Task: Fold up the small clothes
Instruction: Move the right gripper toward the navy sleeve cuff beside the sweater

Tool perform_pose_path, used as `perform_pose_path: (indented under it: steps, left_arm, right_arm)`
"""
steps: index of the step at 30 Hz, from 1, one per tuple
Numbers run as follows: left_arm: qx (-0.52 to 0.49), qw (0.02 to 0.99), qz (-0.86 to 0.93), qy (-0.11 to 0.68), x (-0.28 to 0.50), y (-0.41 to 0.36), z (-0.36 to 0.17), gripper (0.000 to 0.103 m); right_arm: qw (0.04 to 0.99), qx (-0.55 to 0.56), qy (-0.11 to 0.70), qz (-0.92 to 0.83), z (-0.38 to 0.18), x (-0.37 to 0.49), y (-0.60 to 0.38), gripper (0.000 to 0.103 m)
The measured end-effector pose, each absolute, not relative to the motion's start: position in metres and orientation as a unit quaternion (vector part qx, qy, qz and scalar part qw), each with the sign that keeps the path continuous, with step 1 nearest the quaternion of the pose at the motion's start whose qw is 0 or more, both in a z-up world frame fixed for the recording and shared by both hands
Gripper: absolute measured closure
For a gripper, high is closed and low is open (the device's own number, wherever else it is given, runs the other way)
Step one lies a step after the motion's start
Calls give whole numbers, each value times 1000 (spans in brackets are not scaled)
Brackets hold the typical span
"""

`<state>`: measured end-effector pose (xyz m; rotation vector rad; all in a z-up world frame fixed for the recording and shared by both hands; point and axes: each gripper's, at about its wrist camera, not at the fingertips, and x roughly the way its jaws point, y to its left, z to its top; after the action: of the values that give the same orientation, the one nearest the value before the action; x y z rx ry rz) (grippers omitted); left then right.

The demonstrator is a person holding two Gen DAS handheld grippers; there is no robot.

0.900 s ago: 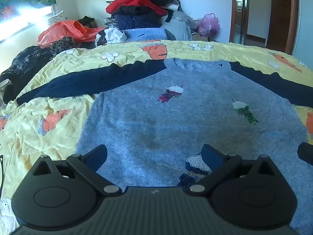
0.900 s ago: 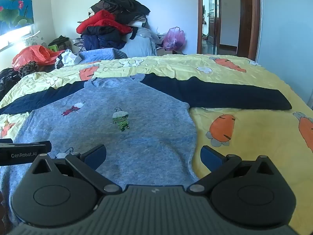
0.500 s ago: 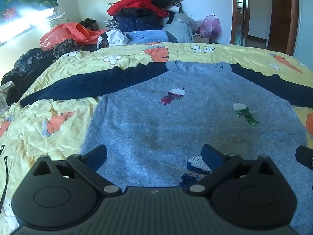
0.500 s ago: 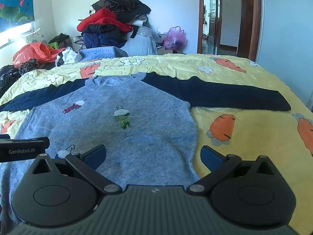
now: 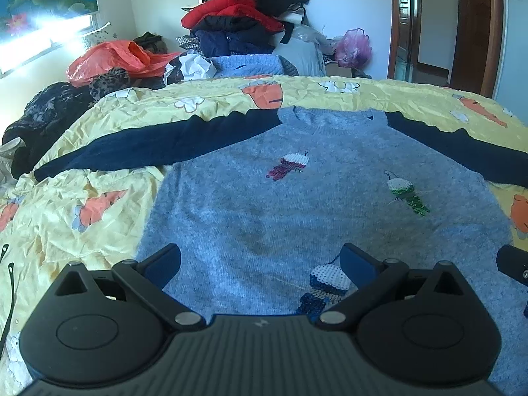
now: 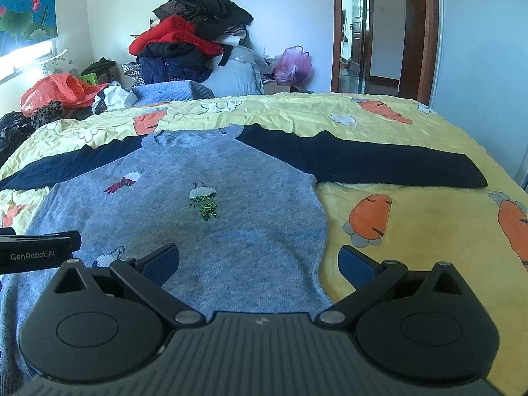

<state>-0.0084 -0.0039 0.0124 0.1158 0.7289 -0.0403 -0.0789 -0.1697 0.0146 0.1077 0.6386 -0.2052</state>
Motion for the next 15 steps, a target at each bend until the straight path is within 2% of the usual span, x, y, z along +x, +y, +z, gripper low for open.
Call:
perform_pose_path:
  steps: [15]
  left_arm:
    - [65,934,-29,351,-2,-16,15,0]
  right_arm:
    - [940,57,316,-114,16,-65,-189,0]
